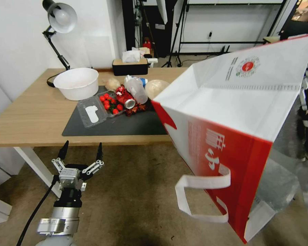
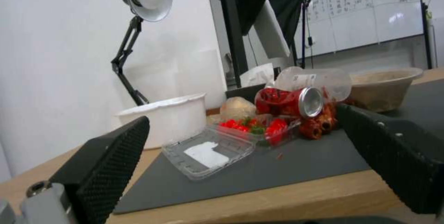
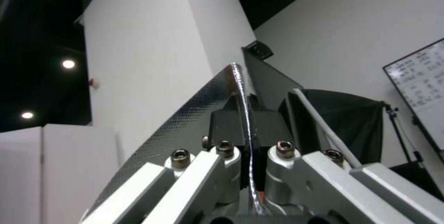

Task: Pick up the food delivery bag from the floor and place it on the table.

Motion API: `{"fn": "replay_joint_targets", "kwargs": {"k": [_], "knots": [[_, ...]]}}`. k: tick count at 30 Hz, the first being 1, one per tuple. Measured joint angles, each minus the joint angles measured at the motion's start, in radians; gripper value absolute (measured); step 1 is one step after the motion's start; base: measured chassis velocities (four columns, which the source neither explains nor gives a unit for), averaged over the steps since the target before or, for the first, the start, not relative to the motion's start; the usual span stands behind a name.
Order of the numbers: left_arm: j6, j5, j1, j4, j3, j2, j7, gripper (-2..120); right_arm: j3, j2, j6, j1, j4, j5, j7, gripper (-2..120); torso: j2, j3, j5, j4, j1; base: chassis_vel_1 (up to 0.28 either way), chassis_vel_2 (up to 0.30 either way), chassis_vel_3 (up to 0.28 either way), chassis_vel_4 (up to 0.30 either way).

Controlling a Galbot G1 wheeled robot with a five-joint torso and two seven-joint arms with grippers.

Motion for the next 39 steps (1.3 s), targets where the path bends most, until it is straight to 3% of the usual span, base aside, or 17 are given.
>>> {"fn": "replay_joint_targets", "kwargs": {"k": [4,14,31,39], "knots": [[-0.002,0.014,0.003,-0.001,0.006,-0.011,0.001,100,-0.037,-0.056,-0.002,0.08,-0.039,0.016,0.093,0,0.0,0.0,0.0,0.0002,0.0,0.0,0.0,0.0,0.0],[-0.006,0.034,0.008,-0.001,0.009,-0.031,0.002,100,-0.124,-0.127,-0.004,0.236,-0.097,0.056,0.21,0,0.0,0.0,0.0,0.0,0.0,0.0,0.0,0.0,0.0],[-0.019,0.071,0.021,0.006,0.019,-0.062,0.002,100,-0.232,-0.132,-0.055,0.423,-0.228,0.11,0.526,0,0.0,0.0,0.0,0.0002,0.0,0.0,0.0,0.0,0.0],[-0.02,0.073,0.02,0.01,0.021,-0.063,0.003,100,-0.256,-0.136,-0.066,0.465,-0.292,0.11,0.576,0,0.0,0.0,0.0,0.0001,0.0,0.0,0.0,0.0,0.0]]}}
